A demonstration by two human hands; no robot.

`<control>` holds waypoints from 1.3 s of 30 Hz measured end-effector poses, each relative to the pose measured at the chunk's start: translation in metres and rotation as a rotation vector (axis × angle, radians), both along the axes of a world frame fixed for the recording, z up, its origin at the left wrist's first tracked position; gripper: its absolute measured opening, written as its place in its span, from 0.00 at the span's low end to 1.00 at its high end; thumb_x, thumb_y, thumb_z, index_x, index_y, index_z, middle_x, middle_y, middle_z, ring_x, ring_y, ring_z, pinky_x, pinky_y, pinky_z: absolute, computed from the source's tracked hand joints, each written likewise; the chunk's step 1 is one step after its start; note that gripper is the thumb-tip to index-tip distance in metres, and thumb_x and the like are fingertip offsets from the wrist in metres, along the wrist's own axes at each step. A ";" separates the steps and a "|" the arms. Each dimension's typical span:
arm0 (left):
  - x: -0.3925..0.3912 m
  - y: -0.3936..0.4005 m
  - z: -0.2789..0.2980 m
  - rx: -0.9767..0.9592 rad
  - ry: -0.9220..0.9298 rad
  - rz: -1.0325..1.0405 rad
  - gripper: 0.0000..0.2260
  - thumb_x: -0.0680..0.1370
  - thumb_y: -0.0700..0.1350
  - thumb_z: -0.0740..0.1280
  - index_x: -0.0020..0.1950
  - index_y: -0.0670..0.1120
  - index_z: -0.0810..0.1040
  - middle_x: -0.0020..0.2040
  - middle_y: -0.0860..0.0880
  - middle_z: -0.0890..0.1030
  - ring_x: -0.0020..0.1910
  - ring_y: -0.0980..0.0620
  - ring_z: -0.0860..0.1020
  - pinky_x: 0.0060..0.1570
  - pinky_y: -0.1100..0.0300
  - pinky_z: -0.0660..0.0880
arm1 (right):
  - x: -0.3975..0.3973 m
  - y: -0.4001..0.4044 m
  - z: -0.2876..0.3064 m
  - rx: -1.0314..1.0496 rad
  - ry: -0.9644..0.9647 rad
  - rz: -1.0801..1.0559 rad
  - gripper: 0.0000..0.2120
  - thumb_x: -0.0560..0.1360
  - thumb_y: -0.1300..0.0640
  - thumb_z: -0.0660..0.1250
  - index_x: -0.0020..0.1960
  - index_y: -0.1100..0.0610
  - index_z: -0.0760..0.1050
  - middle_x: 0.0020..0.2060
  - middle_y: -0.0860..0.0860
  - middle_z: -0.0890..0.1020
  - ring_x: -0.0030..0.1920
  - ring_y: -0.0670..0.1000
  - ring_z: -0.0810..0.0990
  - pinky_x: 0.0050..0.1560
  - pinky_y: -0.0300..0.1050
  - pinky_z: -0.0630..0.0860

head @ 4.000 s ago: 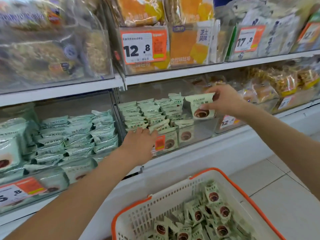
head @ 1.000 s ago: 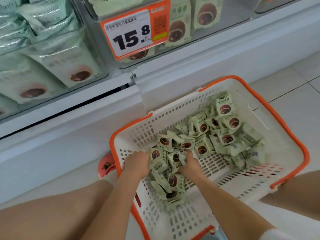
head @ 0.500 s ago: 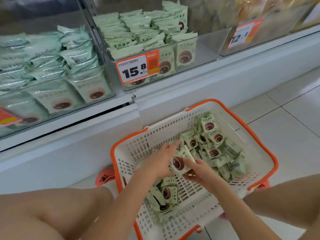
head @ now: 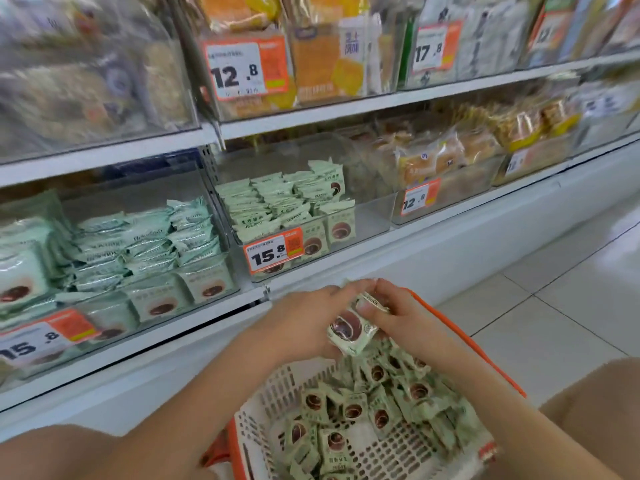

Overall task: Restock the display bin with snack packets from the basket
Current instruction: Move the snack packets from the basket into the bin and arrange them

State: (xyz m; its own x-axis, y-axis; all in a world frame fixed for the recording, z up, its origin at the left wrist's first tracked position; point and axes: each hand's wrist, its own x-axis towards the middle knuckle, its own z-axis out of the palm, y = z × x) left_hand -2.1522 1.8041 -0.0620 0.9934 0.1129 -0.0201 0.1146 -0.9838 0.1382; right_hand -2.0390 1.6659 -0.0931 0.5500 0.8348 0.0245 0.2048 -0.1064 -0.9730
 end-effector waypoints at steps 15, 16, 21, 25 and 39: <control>0.050 0.095 -0.004 0.340 -0.656 0.212 0.40 0.63 0.45 0.77 0.73 0.44 0.65 0.56 0.48 0.79 0.57 0.48 0.70 0.55 0.51 0.73 | 0.130 0.102 0.100 -0.091 -0.712 -0.271 0.10 0.73 0.56 0.71 0.51 0.55 0.72 0.42 0.45 0.80 0.40 0.46 0.79 0.39 0.41 0.77; 0.057 0.103 -0.002 0.344 -0.659 0.226 0.37 0.64 0.44 0.75 0.72 0.44 0.67 0.55 0.48 0.79 0.57 0.47 0.71 0.57 0.52 0.69 | 0.145 0.116 0.109 -0.103 -0.714 -0.319 0.11 0.73 0.56 0.71 0.52 0.55 0.72 0.45 0.48 0.81 0.43 0.48 0.80 0.42 0.45 0.78; 0.065 0.134 -0.009 0.293 -0.367 0.295 0.27 0.75 0.58 0.54 0.72 0.48 0.68 0.61 0.49 0.78 0.63 0.47 0.71 0.64 0.49 0.61 | 0.201 0.177 0.121 -0.265 -0.849 -0.323 0.16 0.74 0.57 0.70 0.60 0.61 0.75 0.50 0.56 0.81 0.43 0.51 0.79 0.37 0.33 0.72; 0.072 0.132 -0.004 0.298 -0.249 0.295 0.22 0.75 0.59 0.54 0.61 0.49 0.76 0.58 0.49 0.79 0.61 0.46 0.73 0.62 0.45 0.63 | 0.223 0.216 0.116 -0.391 -0.982 -0.255 0.22 0.75 0.58 0.69 0.67 0.63 0.72 0.61 0.60 0.78 0.60 0.60 0.76 0.57 0.47 0.70; 0.074 0.141 -0.014 0.307 -0.302 0.264 0.17 0.66 0.58 0.74 0.47 0.48 0.80 0.40 0.49 0.82 0.42 0.47 0.79 0.39 0.49 0.76 | 0.235 0.290 0.068 -0.953 -1.653 0.025 0.22 0.75 0.58 0.68 0.67 0.52 0.70 0.61 0.53 0.76 0.65 0.56 0.70 0.63 0.52 0.65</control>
